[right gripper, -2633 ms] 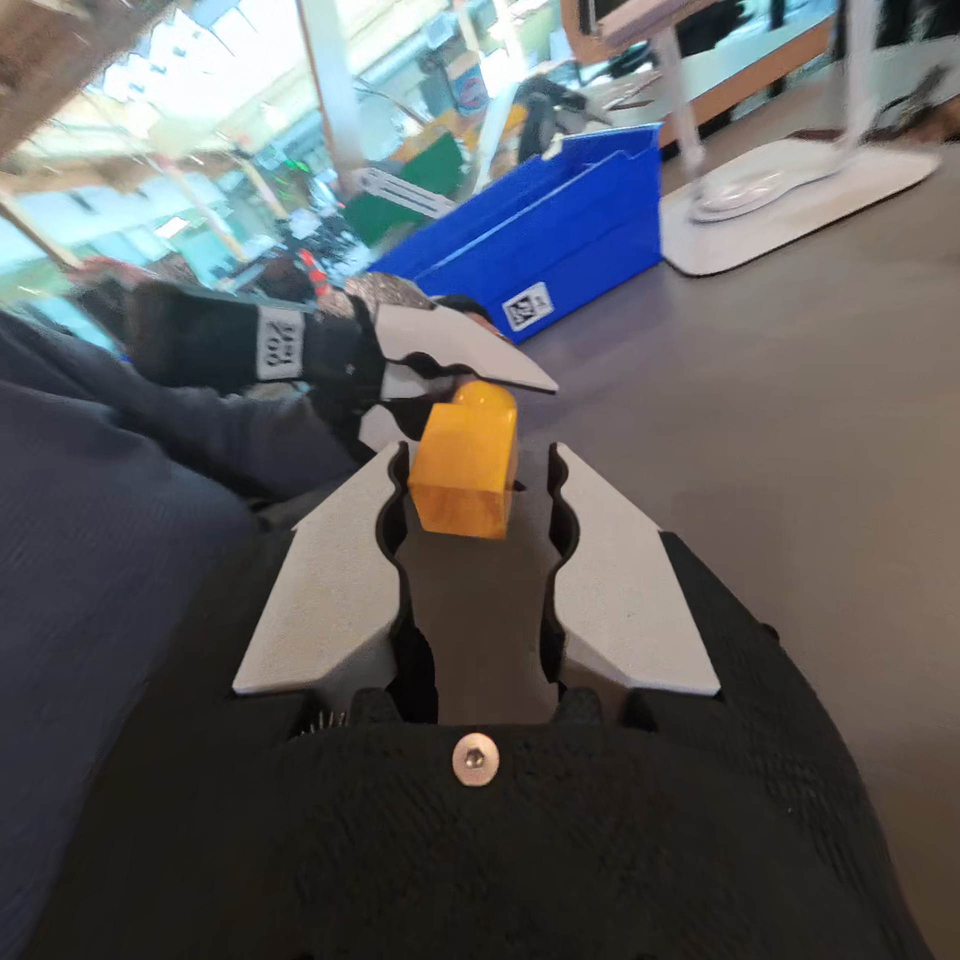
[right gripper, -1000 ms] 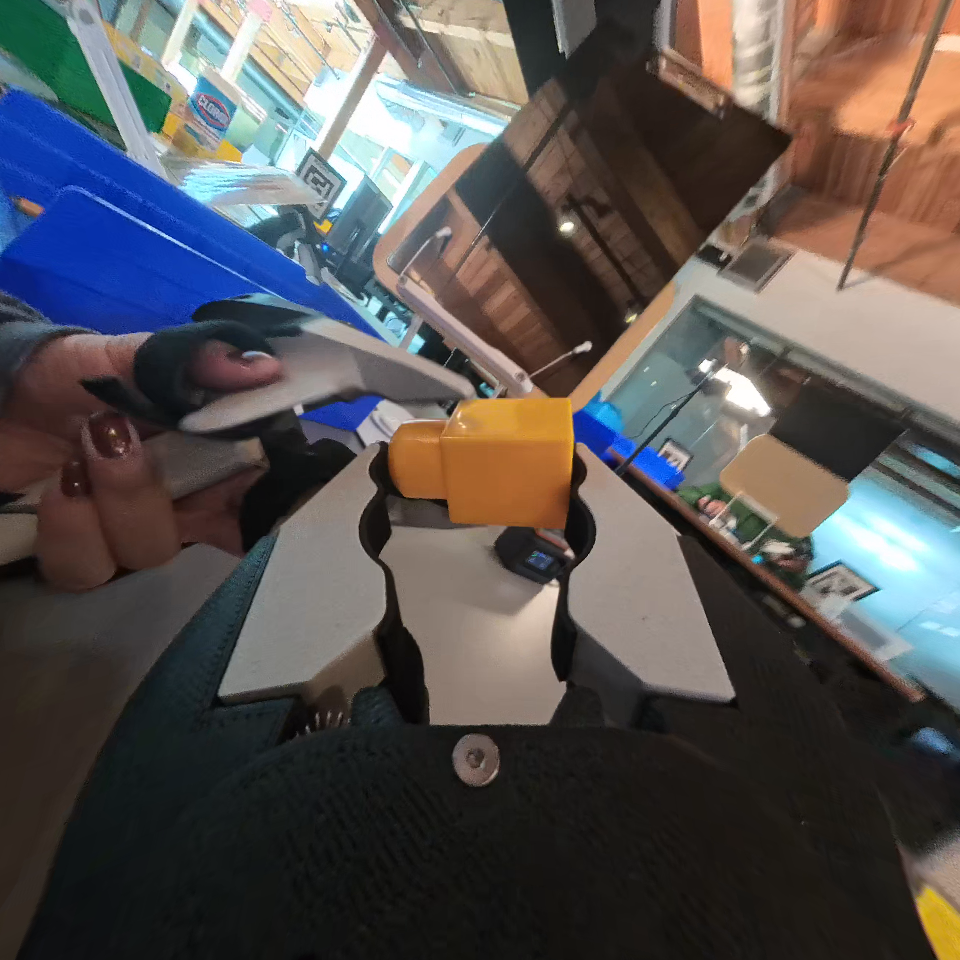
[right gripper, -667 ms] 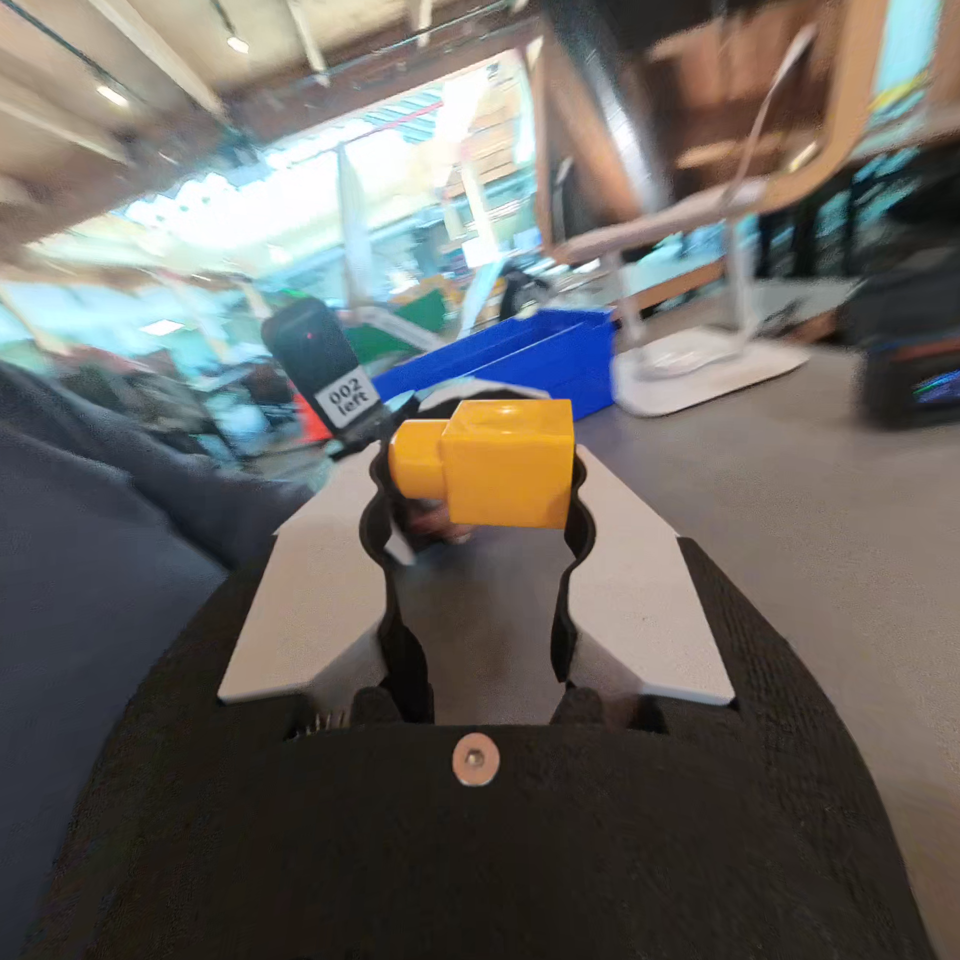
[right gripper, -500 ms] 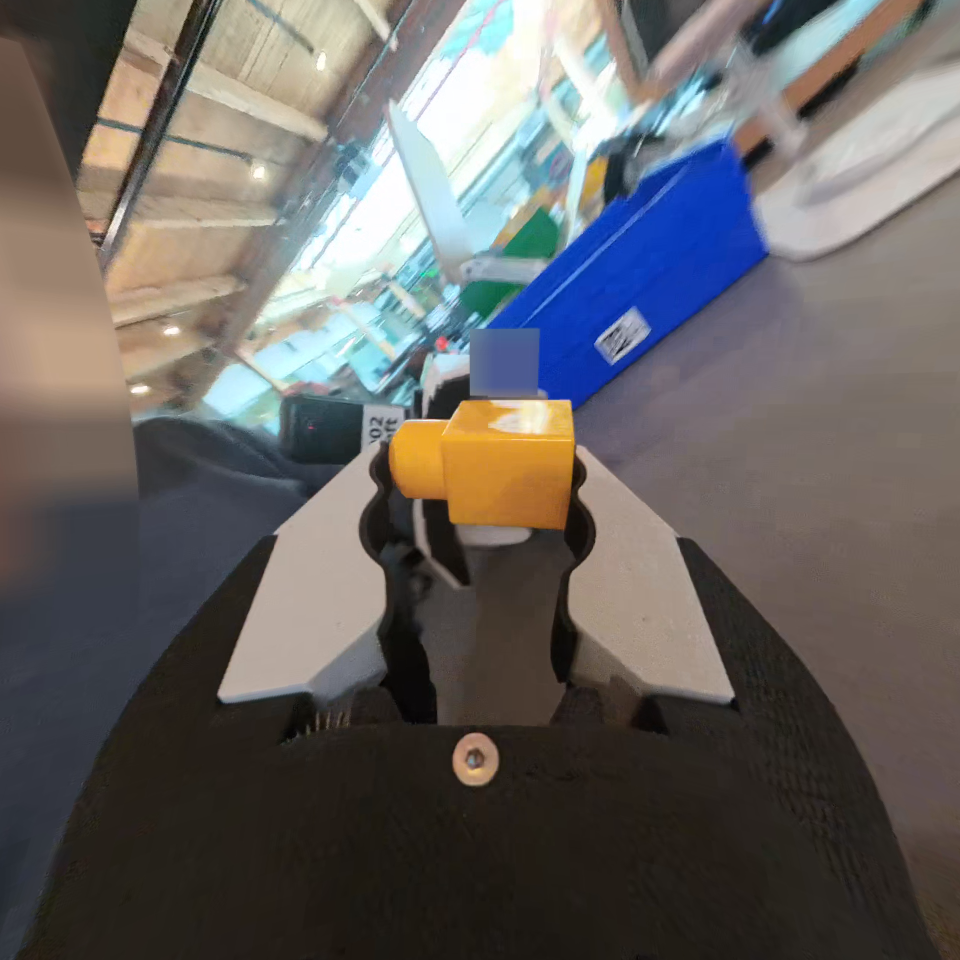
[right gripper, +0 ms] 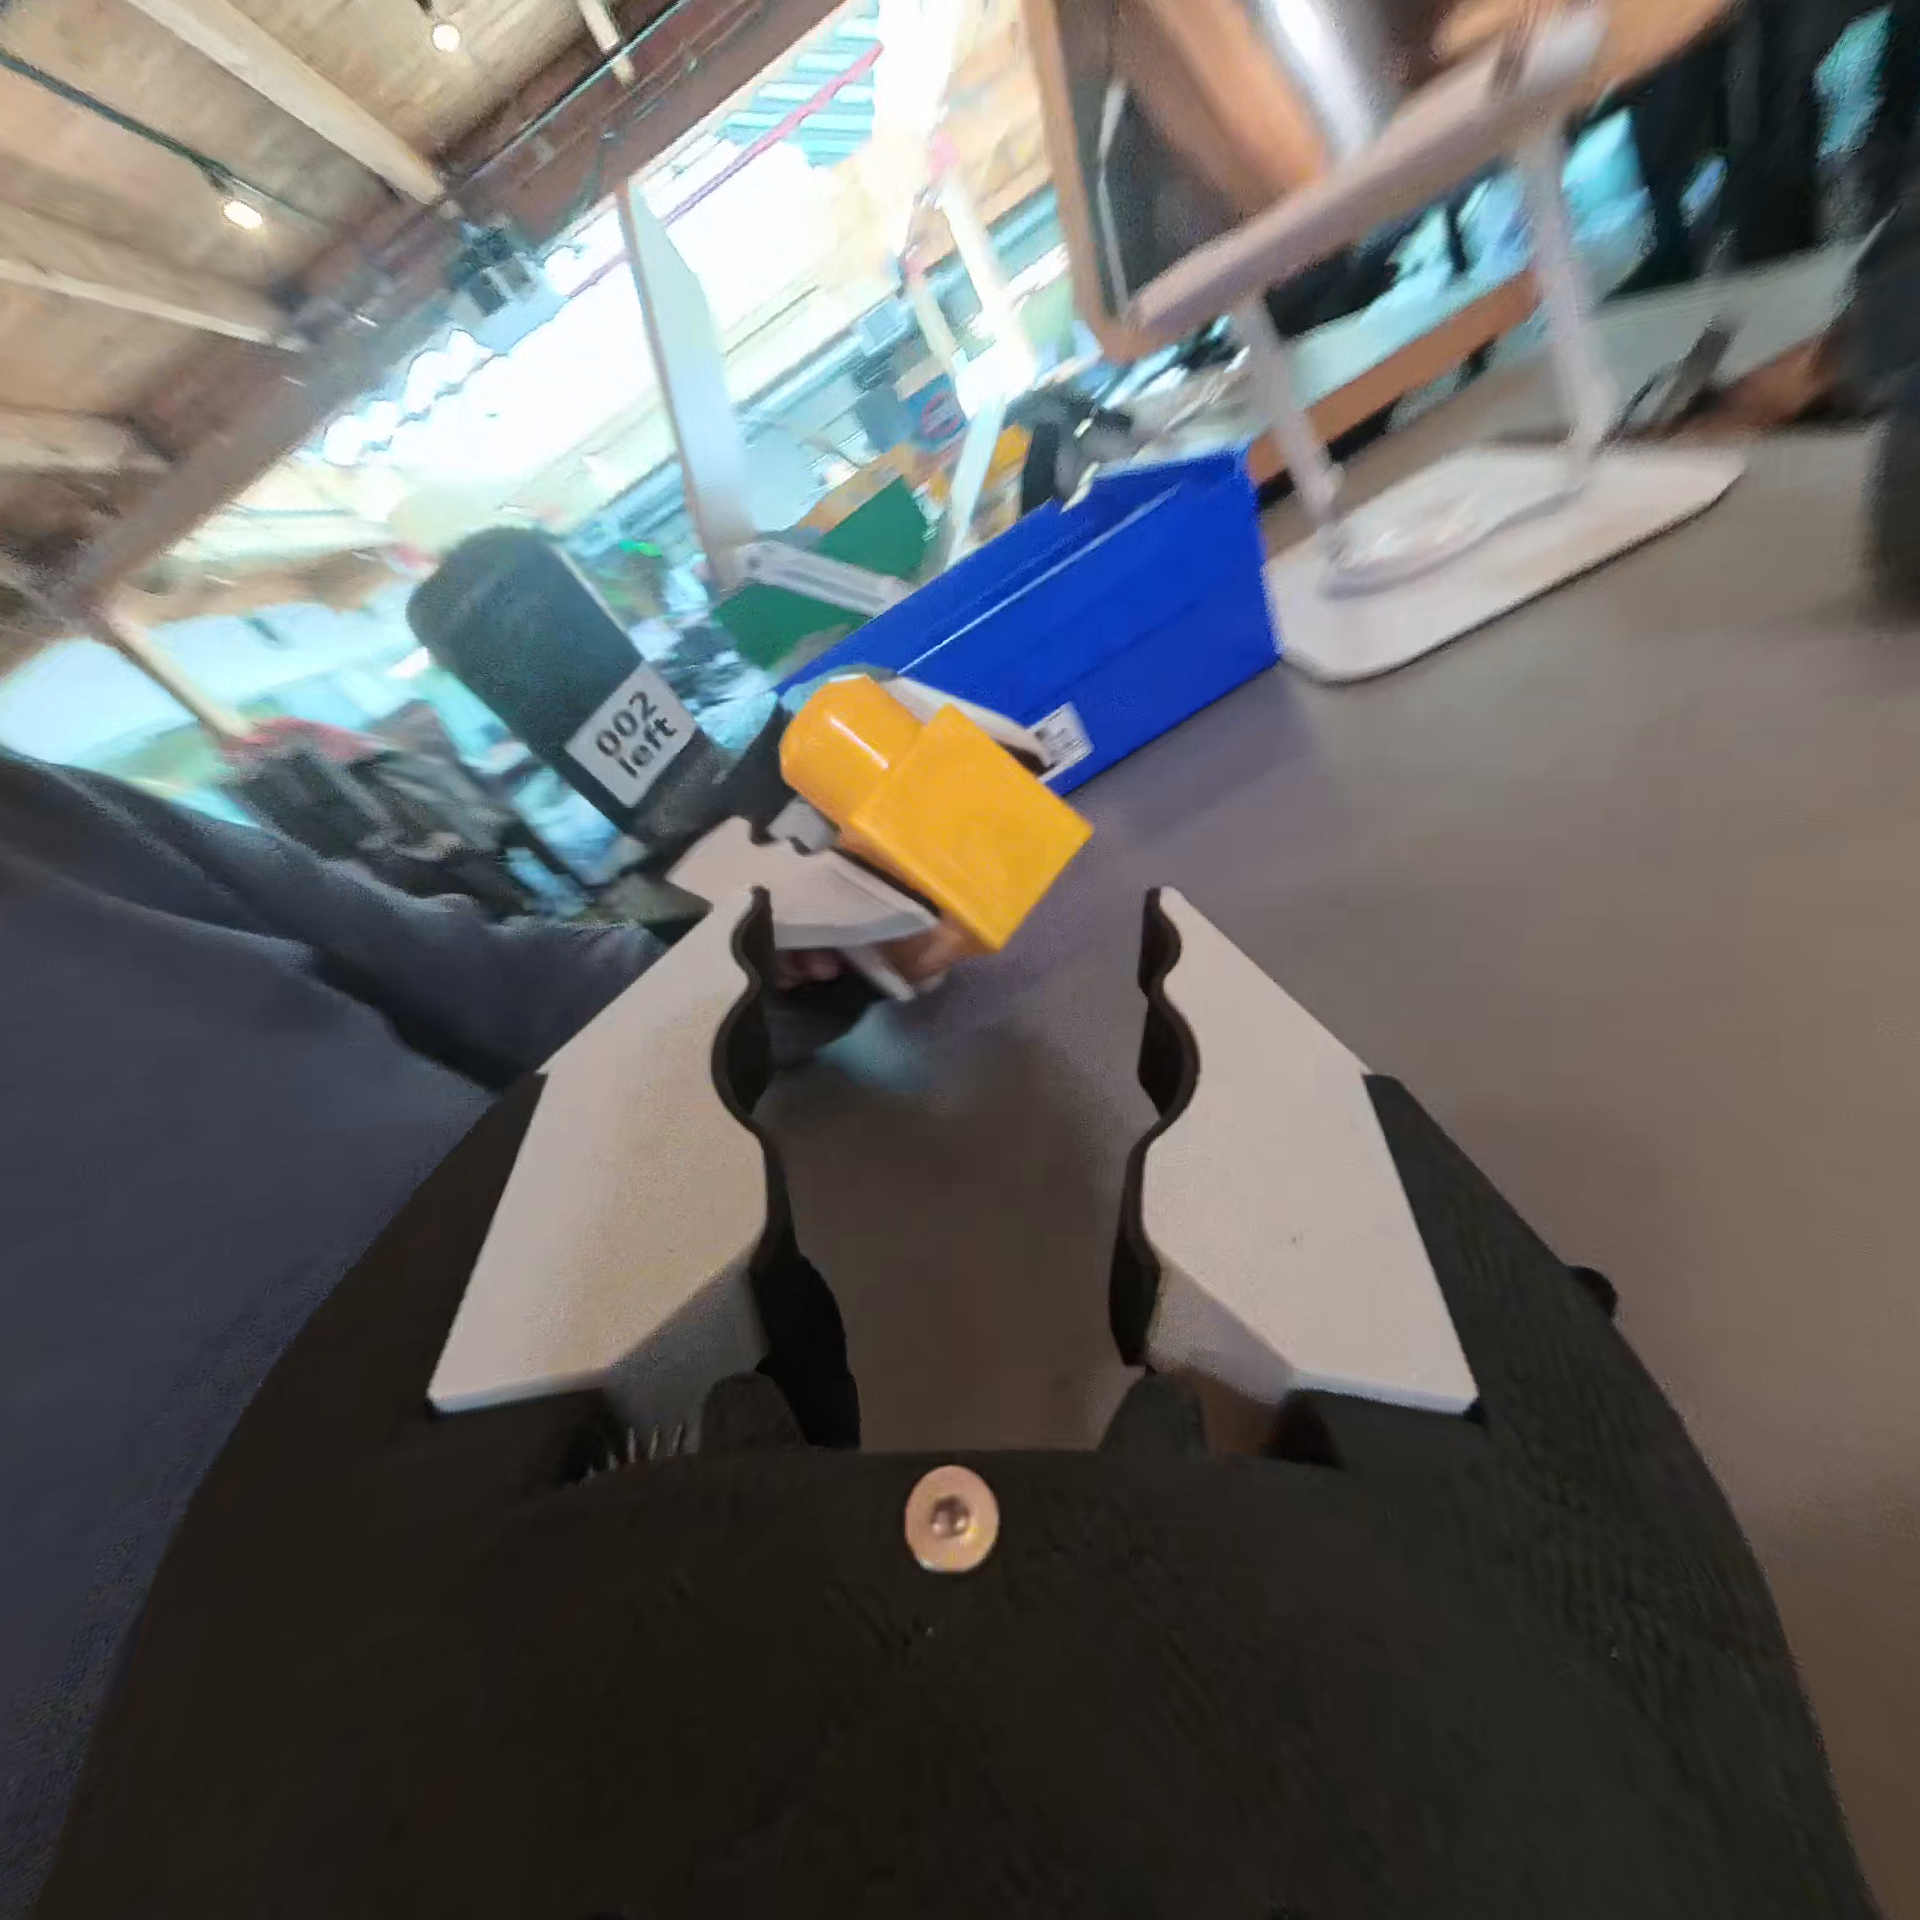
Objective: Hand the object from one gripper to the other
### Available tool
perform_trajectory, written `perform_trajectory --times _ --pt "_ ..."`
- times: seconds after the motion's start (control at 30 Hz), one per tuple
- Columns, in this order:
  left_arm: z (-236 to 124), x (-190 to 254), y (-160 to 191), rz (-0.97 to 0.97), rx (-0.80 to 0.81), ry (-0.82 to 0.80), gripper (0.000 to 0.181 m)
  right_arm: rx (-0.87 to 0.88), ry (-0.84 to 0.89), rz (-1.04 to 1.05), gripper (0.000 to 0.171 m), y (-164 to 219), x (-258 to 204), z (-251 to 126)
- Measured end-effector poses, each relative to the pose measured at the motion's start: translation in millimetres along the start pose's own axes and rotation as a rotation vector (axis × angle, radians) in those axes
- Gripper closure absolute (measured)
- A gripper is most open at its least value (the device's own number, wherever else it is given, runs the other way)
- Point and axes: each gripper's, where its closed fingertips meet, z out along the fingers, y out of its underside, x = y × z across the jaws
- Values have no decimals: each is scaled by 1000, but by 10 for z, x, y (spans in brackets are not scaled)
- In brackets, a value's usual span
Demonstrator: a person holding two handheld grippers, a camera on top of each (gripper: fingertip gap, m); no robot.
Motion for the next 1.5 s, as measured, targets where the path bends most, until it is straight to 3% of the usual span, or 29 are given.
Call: perform_trajectory --times 0.1,0.2,0.27,0.33,0.4,0.5,0.63,0.73,0.83,0.93,1.03,1.17,1.3,1.37,1.43,1.5 --pt "-51 -49 -130 -329 113 102 147 44 197 -391 86 -71 79 1" --pt "-105 -63 -256 -663 245 246 147 60 490 -948 81 -147 67 5" --pt "-104 -25 -271 -796 289 312 147 70 593 -1276 92 -140 -111 60" --pt "-83 61 -268 -851 298 365 148 93 616 -1425 106 -104 -260 135" --pt "-53 153 -252 -868 282 403 147 86 627 -1427 109 -87 -264 174" --pt "-30 207 -220 -890 264 430 147 90 644 -1381 137 -132 -224 126" --pt "-60 123 -220 -831 291 383 138 62 723 -1342 137 -235 -149 72" --pt "-73 -38 -180 -628 276 218 127 104 876 -1327 138 -549 -142 -160" --pt "-124 -205 -170 -440 272 64 129 127 1162 -1290 137 -1056 -169 -699" --pt "-145 -347 -115 -360 248 -48 134 103 1448 -1066 137 -1388 -75 -1493" --pt "-125 -386 -55 -341 216 -81 136 18 1585 -747 136 -1316 198 -2111" --pt "-79 -376 19 -286 164 -106 138 -153 1679 -536 136 -1025 534 -2509" --pt "-57 -334 26 -217 142 -119 140 -238 1724 -498 136 -870 674 -2649" --pt "-56 -328 20 -179 137 -134 140 -273 1731 -528 113 -872 688 -2604" --pt "-52 -318 14 -142 134 -146 140 -237 1649 -560 90 -939 685 -2346" --pt "-43 -294 11 -116 132 -147 140 -118 1469 -641 85 -1080 638 -1852"
